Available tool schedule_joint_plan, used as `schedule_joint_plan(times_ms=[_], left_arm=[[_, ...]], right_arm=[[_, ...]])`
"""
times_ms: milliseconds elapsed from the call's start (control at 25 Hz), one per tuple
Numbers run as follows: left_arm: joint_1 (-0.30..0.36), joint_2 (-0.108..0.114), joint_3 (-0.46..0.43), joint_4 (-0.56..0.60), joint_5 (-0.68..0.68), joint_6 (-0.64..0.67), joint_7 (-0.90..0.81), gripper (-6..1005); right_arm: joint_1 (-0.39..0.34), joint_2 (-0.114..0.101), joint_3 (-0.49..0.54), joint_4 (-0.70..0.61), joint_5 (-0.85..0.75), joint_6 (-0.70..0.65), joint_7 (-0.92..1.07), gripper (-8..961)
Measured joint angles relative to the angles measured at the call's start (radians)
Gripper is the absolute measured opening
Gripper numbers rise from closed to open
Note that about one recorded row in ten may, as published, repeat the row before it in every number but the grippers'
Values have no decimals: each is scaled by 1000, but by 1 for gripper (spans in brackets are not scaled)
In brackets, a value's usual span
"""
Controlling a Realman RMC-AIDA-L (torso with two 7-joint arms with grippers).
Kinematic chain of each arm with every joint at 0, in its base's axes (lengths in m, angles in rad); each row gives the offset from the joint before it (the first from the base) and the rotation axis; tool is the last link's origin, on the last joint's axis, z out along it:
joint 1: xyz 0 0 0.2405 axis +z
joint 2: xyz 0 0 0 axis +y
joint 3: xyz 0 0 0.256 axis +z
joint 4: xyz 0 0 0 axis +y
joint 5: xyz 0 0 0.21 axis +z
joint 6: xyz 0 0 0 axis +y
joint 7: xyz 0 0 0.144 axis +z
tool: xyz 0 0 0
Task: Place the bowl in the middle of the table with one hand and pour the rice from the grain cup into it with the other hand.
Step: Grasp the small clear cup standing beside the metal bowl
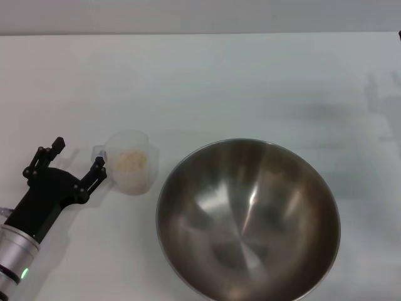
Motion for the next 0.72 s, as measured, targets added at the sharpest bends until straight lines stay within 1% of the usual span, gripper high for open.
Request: schedule_joint_plan(times_ms=[280, 560, 720], left_arm=[[-10, -3, -26, -3, 0, -18, -1, 838], [-3, -4, -28, -11, 0, -19, -2, 835], [-5, -4, -22, -13, 3, -19, -1, 596]], right_arm=[[4, 2, 0, -1, -1, 2, 1, 502], [11, 1, 0, 1, 3, 6, -1, 502], [13, 0, 0, 3, 3, 8, -3, 502]])
